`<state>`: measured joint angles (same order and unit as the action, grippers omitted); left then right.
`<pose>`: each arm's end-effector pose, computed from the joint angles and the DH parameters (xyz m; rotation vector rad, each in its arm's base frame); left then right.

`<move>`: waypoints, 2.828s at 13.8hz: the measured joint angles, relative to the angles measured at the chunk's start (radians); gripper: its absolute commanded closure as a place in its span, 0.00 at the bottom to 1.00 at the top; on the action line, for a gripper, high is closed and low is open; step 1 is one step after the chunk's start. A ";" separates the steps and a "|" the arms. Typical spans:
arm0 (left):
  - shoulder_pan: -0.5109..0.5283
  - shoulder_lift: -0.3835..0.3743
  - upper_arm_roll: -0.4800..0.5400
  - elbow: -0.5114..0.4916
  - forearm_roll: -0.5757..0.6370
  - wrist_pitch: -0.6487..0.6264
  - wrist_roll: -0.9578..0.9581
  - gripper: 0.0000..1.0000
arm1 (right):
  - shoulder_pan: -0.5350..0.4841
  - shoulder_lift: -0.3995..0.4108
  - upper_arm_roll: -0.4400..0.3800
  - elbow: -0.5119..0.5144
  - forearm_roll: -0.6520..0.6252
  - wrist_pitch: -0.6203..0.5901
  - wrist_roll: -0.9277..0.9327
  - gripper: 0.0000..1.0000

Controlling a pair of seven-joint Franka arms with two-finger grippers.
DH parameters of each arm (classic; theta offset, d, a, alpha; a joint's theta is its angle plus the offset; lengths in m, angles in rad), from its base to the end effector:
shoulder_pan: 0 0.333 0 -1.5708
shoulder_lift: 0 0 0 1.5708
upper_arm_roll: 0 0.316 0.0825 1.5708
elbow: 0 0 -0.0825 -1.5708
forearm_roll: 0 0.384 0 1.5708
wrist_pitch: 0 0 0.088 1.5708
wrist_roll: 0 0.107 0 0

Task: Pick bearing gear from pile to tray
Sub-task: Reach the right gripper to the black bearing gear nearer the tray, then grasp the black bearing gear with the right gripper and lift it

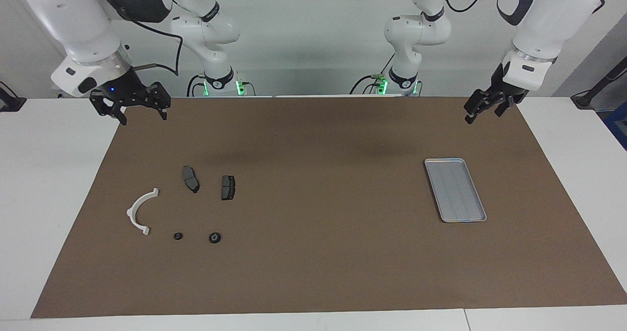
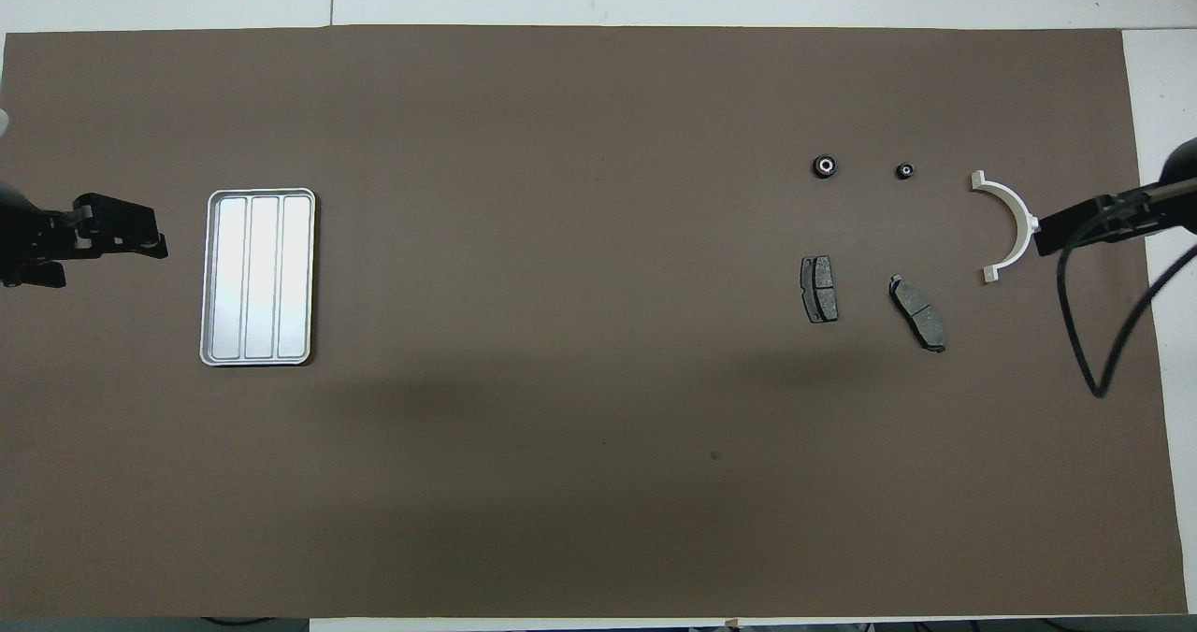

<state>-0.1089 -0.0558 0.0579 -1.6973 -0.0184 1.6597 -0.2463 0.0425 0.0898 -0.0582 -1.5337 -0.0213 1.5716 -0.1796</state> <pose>0.5428 -0.0287 0.6029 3.1024 0.3061 0.0229 0.5805 -0.0099 0.5912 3.1086 0.2564 -0.0844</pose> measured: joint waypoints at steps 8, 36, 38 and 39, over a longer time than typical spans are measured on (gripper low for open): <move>0.000 0.000 0.000 0.000 0.000 0.000 0.000 0.00 | 0.004 0.266 0.057 0.078 0.000 0.214 0.104 0.00; 0.000 0.000 0.000 0.000 0.000 0.000 0.000 0.00 | 0.041 0.641 0.109 0.162 -0.060 0.607 0.309 0.15; 0.000 0.000 0.000 0.000 0.000 0.000 0.000 0.00 | 0.041 0.641 0.109 0.163 -0.060 0.607 0.311 0.15; 0.000 0.000 0.000 0.000 0.000 0.000 0.000 0.00 | 0.041 0.641 0.109 0.163 -0.060 0.607 0.311 0.16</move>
<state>-0.1089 -0.0559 0.0579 -1.6973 -0.0184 1.6597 -0.2463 0.0835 0.7311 0.0509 -1.3709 -0.0815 2.1789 0.1315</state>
